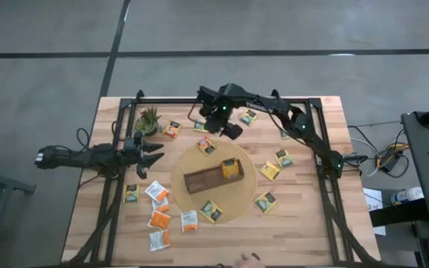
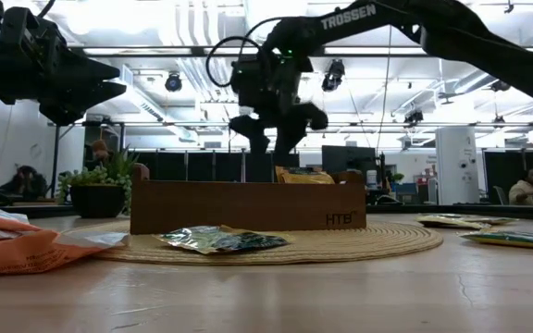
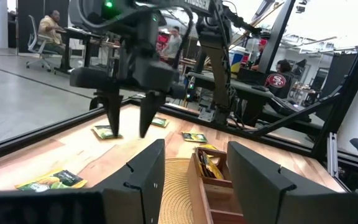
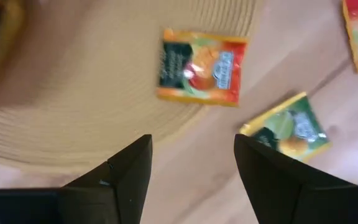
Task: Pick & Place Tea
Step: Put the orange tea bag into the right section of the wooden organizer
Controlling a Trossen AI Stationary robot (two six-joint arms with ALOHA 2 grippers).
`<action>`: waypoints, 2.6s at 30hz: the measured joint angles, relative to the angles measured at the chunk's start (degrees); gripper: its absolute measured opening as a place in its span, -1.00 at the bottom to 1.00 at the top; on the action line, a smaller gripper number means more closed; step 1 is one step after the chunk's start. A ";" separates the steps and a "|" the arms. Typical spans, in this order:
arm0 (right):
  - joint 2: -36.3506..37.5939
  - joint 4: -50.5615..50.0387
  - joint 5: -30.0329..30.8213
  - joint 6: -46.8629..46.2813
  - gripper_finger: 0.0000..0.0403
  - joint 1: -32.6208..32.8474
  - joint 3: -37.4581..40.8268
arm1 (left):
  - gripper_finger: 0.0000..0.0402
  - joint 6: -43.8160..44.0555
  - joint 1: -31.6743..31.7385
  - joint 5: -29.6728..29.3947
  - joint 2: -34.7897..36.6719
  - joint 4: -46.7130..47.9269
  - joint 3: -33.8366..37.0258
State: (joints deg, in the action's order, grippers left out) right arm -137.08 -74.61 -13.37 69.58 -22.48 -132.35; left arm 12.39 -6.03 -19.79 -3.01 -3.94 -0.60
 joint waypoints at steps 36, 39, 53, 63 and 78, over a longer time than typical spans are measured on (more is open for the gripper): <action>-0.02 21.20 10.02 -66.64 0.11 5.51 13.40 | -0.17 0.00 0.00 0.00 0.00 0.02 0.00; -0.02 21.31 7.66 -65.50 0.11 5.61 13.20 | -0.17 0.02 0.01 -0.02 0.00 0.02 0.00; -5.42 16.94 12.30 -60.54 0.11 7.23 7.73 | -0.17 0.00 0.00 -0.02 0.02 0.04 -0.01; -6.32 13.09 12.22 -56.73 -0.11 7.23 6.14 | -0.17 0.02 0.01 0.00 0.02 0.06 0.00; -6.24 13.51 12.05 -56.46 -0.96 7.25 6.20 | -0.17 0.02 0.01 -0.01 0.02 0.08 0.00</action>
State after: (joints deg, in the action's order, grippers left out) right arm -143.32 -61.10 -1.32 13.13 -15.22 -126.15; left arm 12.40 -6.02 -19.80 -2.98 -3.86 -0.60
